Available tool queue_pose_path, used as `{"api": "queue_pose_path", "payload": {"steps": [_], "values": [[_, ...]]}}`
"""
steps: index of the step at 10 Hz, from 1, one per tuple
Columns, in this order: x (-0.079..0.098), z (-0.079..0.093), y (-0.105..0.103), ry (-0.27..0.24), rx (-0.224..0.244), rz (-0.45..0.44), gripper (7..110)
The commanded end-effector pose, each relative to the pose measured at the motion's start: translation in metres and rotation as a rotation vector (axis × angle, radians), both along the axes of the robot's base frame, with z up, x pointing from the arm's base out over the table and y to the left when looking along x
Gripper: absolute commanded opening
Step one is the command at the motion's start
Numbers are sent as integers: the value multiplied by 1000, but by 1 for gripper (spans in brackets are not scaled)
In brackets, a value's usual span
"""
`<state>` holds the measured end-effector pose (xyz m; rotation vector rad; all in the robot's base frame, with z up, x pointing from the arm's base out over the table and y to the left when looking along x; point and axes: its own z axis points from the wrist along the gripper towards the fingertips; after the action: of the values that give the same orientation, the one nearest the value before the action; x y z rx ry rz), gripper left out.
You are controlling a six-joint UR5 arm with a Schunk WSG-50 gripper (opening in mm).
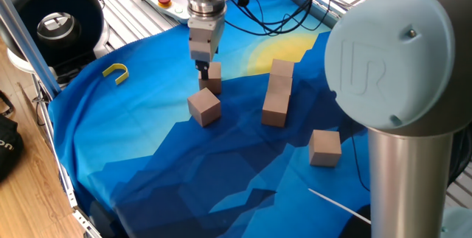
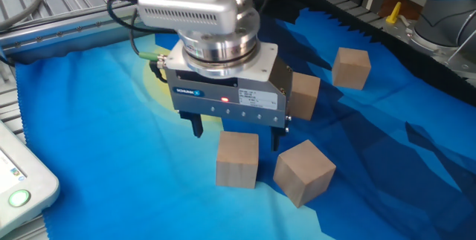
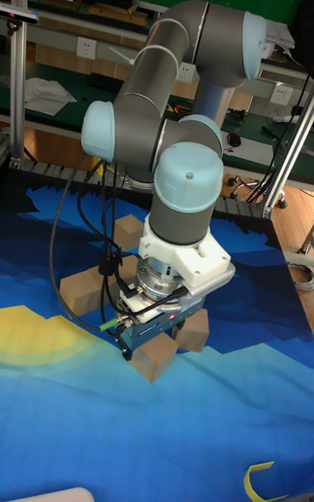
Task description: Stack the blocks into a pyramid shape
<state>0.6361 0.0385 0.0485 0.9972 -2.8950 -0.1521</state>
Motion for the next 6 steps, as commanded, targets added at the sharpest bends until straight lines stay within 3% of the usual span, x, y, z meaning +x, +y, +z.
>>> {"api": "queue_pose_path", "payload": {"steps": [1,3,6], "values": [[-2,-12,2,-15,-9,-15,88],[0,-19,-1,-22,-31,-24,88],[-4,-22,7,-19,-15,-13,88]]}}
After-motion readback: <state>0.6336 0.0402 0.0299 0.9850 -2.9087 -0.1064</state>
